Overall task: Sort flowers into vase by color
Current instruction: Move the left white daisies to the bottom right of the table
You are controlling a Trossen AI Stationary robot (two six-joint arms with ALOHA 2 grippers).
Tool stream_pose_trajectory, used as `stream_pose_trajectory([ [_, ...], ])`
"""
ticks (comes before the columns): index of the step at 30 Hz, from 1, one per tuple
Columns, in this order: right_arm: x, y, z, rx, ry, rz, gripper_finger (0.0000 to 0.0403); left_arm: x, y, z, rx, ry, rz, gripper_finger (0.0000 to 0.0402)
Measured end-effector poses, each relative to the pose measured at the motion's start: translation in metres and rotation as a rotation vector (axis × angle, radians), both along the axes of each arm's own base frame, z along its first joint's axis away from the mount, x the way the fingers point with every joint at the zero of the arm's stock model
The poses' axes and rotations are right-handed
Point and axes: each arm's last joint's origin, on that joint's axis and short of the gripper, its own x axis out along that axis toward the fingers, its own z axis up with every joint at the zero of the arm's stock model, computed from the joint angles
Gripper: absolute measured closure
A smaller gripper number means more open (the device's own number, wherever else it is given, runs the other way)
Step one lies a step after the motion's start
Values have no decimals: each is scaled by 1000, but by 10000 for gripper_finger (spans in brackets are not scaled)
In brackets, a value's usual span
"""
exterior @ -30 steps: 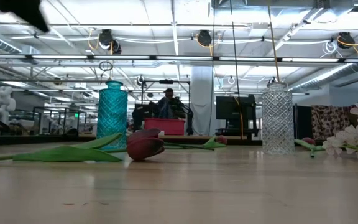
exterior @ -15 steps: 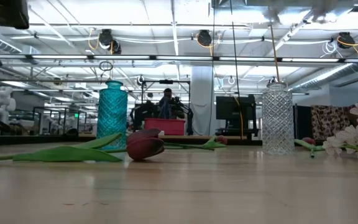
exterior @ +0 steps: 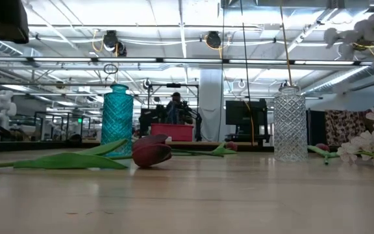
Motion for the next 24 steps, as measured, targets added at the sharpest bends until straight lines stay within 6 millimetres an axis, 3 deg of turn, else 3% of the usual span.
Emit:
stream_pose_trajectory([
  [6, 2, 1, -18, -71, 155, -8, 400, -2, 0, 0, 8, 10, -7, 166],
  [18, 4, 7, -40, -151, 249, -8, 398, -2, -1, 0, 4, 8, -7, 166],
  [24, 5, 9, -48, -178, 282, -15, 369, -2, -1, 0, 3, 9, -7, 166],
])
